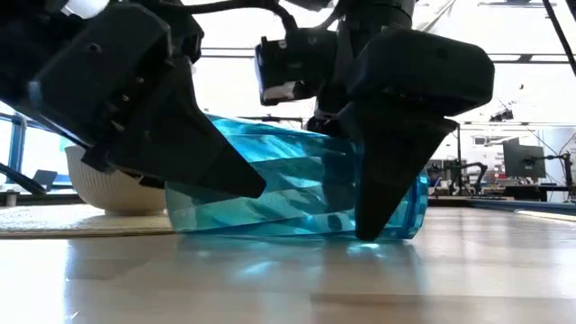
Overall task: Pick & Place Utensil
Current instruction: Put the blue cup on the brown mat to the top right of the white bowl
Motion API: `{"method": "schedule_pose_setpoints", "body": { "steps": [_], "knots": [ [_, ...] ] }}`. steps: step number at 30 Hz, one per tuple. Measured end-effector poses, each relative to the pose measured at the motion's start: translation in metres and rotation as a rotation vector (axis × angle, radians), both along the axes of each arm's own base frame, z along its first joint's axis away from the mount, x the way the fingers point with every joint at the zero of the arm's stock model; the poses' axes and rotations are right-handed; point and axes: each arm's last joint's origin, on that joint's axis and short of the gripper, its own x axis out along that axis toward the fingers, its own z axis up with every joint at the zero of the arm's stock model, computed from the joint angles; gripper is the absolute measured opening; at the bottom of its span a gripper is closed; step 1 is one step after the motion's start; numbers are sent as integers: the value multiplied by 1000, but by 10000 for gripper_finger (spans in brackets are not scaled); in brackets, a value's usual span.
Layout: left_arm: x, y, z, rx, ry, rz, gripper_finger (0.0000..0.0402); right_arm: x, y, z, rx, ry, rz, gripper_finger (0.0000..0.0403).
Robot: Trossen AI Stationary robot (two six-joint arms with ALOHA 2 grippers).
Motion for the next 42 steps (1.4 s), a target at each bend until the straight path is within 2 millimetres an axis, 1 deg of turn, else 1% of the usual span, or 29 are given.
{"method": "schedule_pose_setpoints", "body": {
  "steps": [5,12,16,19,21,24,27,29,32,35,38,42],
  "knots": [
    [0,0,0,2,0,1,374,-1,-1,0,-6,17,-4,352],
    [-1,0,0,28,5,0,374,-2,-1,0,-2,20,-24,320],
    [-3,0,-2,31,28,9,374,-2,-2,0,1,22,-32,320],
    [-9,-2,4,46,42,5,374,-3,-1,-1,2,31,-50,320],
    [-17,-6,11,65,41,9,374,-5,1,-1,-2,46,-58,320],
    [-32,-11,26,92,38,19,374,-10,5,-1,-4,80,-61,320],
    [-50,-15,36,108,63,22,374,-17,11,2,-13,114,-87,320],
    [-62,-17,43,111,69,30,374,-22,16,7,-16,121,-92,320],
    [-78,-20,48,112,70,36,374,-29,22,22,-49,78,-78,320],
    [-87,-23,52,96,63,29,374,-37,25,40,-103,17,-85,320],
    [-93,-28,52,96,53,15,374,-42,21,57,-173,-46,-121,320],
    [-95,-31,52,70,41,13,374,-42,11,73,-273,-148,-175,319]
  ]
}}
